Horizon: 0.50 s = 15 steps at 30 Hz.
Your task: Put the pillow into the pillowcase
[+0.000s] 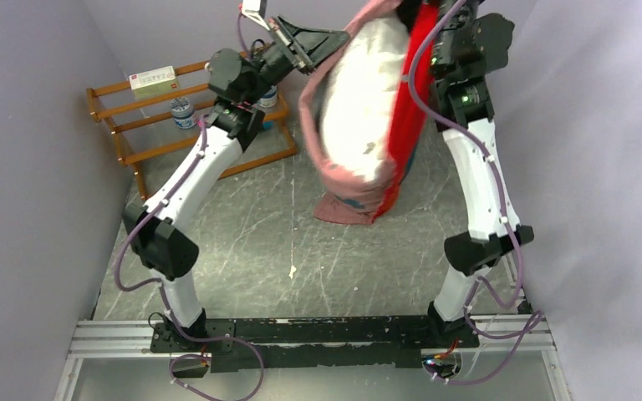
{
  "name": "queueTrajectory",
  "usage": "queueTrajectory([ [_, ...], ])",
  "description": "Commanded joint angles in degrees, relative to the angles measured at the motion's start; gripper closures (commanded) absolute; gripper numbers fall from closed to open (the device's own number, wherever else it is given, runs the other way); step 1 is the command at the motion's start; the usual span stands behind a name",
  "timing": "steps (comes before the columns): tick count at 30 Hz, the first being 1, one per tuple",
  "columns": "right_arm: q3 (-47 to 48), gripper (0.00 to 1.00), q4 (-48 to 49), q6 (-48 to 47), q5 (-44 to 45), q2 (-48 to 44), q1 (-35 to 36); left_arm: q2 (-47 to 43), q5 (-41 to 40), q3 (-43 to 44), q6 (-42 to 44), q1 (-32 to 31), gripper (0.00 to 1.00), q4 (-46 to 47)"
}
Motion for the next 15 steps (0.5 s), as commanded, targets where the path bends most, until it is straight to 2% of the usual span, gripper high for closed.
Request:
queueTrajectory([
  [1,6.93,1.00,9.06,7.43,-6.49,1.92,-13.26,4.90,-6.01,13.36,4.27,-2.32,0.95,-4.08],
  [5,12.27,1.00,10.23,15.89,-10.07,4.97,-21.04,14.62,-8.74,27.11,0.41,-3.49,0.95,-3.71],
  [7,14.43,1.00,10.22,19.18,-10.95,6.09,-23.51,18.29,-9.97,30.93,-0.97,-3.83,0.95,-2.32],
  [11,12.07,1.00,9.73,26.80,-17.12,5.08,-24.38,16.94,-9.43,27.53,0.08,-3.01,0.95,-3.13],
  [13,10.60,1.00,6.94,33.75,-26.31,4.56,-24.38,13.08,-7.56,23.94,3.91,-1.35,0.95,-6.83],
  [15,6.76,1.00,4.88,42.42,-36.53,3.68,-23.32,7.08,-6.03,15.99,8.16,1.85,0.95,-10.75],
])
